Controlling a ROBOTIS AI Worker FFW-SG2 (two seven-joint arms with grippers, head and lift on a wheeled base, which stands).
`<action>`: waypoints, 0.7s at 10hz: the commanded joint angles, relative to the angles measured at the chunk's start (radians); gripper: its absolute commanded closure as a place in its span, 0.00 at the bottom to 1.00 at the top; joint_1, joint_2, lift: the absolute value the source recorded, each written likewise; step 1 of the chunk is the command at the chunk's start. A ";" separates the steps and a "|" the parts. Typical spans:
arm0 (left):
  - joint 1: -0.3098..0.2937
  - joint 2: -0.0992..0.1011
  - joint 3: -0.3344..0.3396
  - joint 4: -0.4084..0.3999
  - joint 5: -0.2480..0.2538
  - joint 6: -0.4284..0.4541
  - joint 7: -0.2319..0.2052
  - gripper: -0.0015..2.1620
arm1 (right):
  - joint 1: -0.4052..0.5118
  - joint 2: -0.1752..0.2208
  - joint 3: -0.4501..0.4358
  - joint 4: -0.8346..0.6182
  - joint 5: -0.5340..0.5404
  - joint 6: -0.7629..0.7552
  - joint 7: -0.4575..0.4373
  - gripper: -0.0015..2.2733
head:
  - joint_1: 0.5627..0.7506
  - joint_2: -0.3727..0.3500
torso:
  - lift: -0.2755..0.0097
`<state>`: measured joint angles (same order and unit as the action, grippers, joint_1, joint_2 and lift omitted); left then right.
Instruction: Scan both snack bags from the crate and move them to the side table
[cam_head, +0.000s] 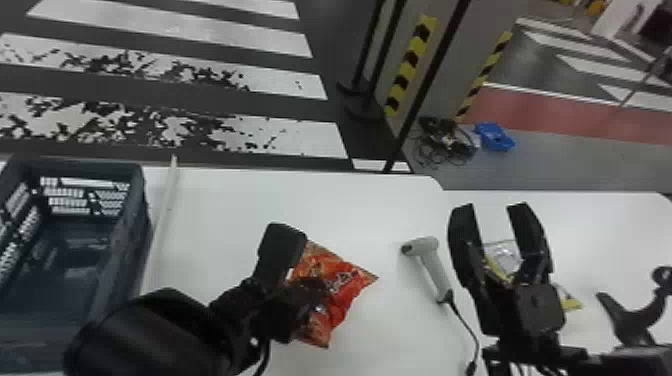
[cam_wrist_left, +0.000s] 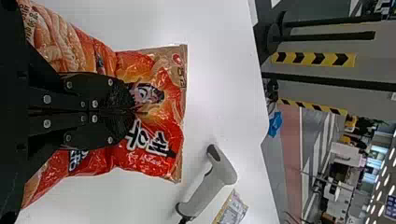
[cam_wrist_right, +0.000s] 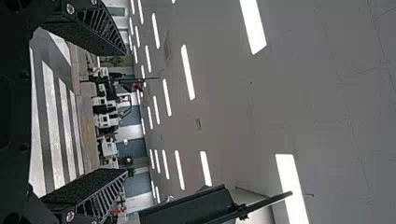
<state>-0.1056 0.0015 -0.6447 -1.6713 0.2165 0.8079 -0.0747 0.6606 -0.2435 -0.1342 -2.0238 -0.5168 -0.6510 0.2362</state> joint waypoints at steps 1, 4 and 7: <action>0.000 -0.004 0.003 0.016 0.004 -0.032 0.007 0.57 | -0.007 0.000 0.001 0.007 -0.002 0.000 0.000 0.05 | 0.70 0.03 | 0.63; 0.003 -0.004 0.016 0.002 0.055 -0.023 -0.016 0.00 | -0.010 -0.003 0.002 0.010 -0.002 -0.003 0.000 0.05 | 0.70 0.03 | 0.63; 0.076 -0.004 0.060 -0.142 0.041 -0.014 0.000 0.01 | -0.004 -0.002 0.002 0.008 -0.006 -0.015 0.000 0.05 | 0.70 0.03 | 0.63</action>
<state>-0.0474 0.0015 -0.5995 -1.7741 0.2660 0.7899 -0.0765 0.6539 -0.2457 -0.1320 -2.0143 -0.5223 -0.6616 0.2362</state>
